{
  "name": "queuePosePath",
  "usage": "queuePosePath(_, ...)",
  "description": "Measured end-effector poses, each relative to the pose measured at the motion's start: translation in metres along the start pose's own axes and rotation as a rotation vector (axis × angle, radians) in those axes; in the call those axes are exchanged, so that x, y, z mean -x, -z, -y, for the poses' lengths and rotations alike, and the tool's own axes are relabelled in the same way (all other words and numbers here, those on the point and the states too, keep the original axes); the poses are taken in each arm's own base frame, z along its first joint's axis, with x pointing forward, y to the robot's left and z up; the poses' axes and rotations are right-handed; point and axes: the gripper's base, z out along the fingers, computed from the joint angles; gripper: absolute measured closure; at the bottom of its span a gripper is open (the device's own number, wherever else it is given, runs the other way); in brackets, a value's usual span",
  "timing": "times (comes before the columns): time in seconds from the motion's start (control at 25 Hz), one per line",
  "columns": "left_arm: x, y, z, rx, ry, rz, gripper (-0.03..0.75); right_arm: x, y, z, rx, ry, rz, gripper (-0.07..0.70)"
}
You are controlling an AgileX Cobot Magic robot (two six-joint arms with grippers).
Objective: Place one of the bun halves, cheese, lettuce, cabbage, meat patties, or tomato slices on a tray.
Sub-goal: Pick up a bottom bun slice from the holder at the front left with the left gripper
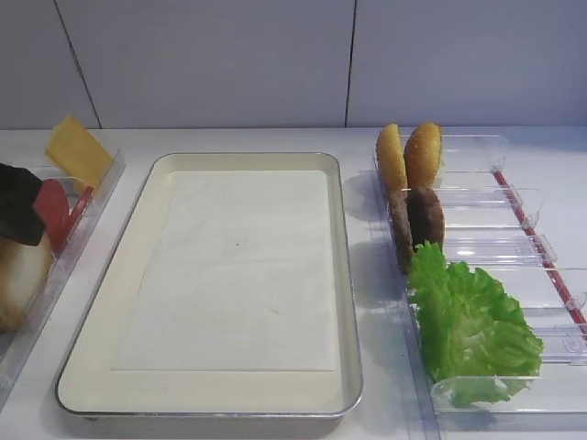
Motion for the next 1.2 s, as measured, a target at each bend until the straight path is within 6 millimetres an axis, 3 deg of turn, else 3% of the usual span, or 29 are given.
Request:
queuePosePath(0.96, -0.001, -0.009, 0.003, 0.035, -0.001, -0.076, 0.379, 0.000, 0.000, 0.000, 0.000, 0.000, 0.000, 0.110)
queuePosePath(1.2, -0.001, -0.011, 0.003, 0.035, 0.019, -0.085, 0.441, 0.000, 0.000, 0.000, 0.000, 0.000, 0.000, 0.110)
